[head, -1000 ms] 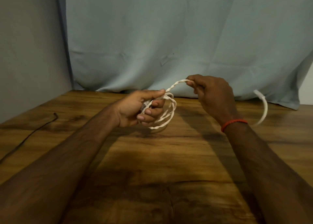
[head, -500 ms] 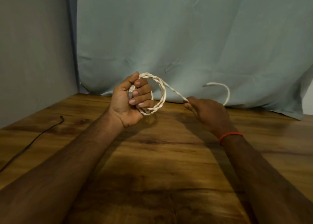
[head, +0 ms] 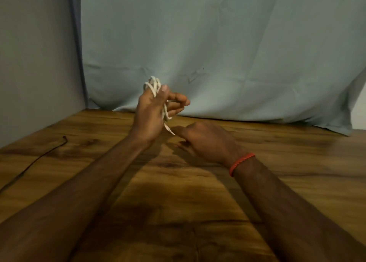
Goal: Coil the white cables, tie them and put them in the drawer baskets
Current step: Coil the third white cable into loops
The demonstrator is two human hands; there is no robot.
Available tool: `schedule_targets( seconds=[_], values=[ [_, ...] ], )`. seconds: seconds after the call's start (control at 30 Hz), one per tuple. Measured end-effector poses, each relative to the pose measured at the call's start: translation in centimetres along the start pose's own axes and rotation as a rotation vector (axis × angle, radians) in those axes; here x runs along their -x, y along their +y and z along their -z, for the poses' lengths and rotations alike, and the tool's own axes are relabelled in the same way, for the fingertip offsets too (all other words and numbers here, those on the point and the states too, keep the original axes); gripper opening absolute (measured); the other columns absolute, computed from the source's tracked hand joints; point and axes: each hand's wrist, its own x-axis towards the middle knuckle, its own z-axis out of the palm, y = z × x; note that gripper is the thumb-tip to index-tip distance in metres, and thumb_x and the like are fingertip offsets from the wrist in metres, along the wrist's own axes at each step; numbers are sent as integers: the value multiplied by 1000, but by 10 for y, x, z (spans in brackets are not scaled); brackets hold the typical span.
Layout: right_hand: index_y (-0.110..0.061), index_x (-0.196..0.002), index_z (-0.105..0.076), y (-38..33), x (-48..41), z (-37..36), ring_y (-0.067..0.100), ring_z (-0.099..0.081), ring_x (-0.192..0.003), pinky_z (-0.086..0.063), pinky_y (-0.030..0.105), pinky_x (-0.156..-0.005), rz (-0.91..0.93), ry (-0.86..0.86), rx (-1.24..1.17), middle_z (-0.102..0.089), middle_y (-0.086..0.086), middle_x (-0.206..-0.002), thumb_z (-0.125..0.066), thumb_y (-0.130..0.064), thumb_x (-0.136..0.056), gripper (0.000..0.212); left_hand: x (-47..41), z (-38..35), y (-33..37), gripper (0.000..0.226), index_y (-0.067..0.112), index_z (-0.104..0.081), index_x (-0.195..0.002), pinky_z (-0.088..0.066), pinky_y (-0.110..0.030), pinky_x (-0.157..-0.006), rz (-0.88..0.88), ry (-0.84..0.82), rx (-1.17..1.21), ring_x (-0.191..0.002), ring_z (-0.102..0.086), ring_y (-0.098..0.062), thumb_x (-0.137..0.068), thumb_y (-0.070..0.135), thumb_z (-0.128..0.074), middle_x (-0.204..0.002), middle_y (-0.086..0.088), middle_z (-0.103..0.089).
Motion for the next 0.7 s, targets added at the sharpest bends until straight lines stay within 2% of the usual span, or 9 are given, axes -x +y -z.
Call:
schedule_targets(
  seconds=[0.07,0.13,0.23,0.33,0.43,0.47,0.5,0.57,0.7],
  values=[
    [-20,-117,-66,-6,-1,8,33,-68,-79,-35,32,-57,29,42,8,-72,9,-88,-60,-35,-95,27,8,-2,-5,29,8,-62,-93,-59,-35,-81,-218,-62,-323,-83,-74,-26,-103,31,-46,-82,-8,-73],
    [-17,-98,-72,-10,-1,15,32,-68,-70,-40,31,-53,74,113,6,-73,10,-86,-66,-33,-92,19,12,3,-7,29,7,-62,-87,-50,-19,-74,-401,-150,-654,-75,-66,-7,-104,24,-46,-79,-4,-68],
    [-21,-89,-75,-8,1,23,25,-67,-64,-44,27,-53,70,181,-35,-73,3,-79,-71,-38,-88,17,11,8,-5,28,10,-55,-82,-37,-17,-63,-389,-243,-860,-64,-49,0,-104,26,-47,-70,9,-53],
    [-27,-91,-76,-2,6,28,17,-67,-70,-52,34,-59,-2,235,-148,-72,-6,-82,-68,-49,-87,23,7,12,-4,35,11,-57,-81,-40,-27,-62,-270,-363,-869,-65,-51,-6,-102,36,-46,-69,8,-56],
    [-29,-92,-77,3,6,29,4,-50,-64,-40,25,-57,-7,355,-190,-53,-19,-75,-75,-45,-85,17,4,14,-5,49,0,-60,-86,-45,-41,-60,-100,-374,-742,-64,-54,-30,-100,46,-47,-71,-15,-61],
    [-28,-94,-78,6,7,29,2,-46,-65,-39,25,-56,-17,378,-190,-49,-20,-76,-75,-43,-85,18,4,14,-5,52,-3,-59,-87,-43,-40,-54,-29,-365,-660,-57,-52,-31,-101,46,-47,-66,-18,-58],
    [-27,-98,-79,9,7,28,4,-48,-66,-41,28,-55,-33,399,-198,-52,-17,-78,-74,-42,-86,20,5,13,-5,50,-3,-57,-84,-38,-32,-48,25,-359,-589,-49,-48,-23,-102,43,-47,-60,-14,-55],
    [-22,-108,-78,17,9,27,14,-56,-69,-49,35,-57,-93,488,-220,-60,-1,-83,-73,-34,-89,23,6,9,-2,42,4,-56,-82,-29,-22,-43,97,-331,-501,-41,-40,-11,-107,35,-44,-53,-6,-49],
    [-14,-109,-79,35,15,22,19,-60,-77,-55,37,-65,-306,709,-333,-58,10,-87,-74,-20,-89,21,7,4,7,45,6,-55,-81,-20,-18,-38,176,-290,-272,-34,-30,-10,-100,44,-40,-47,-5,-40]
  ],
)
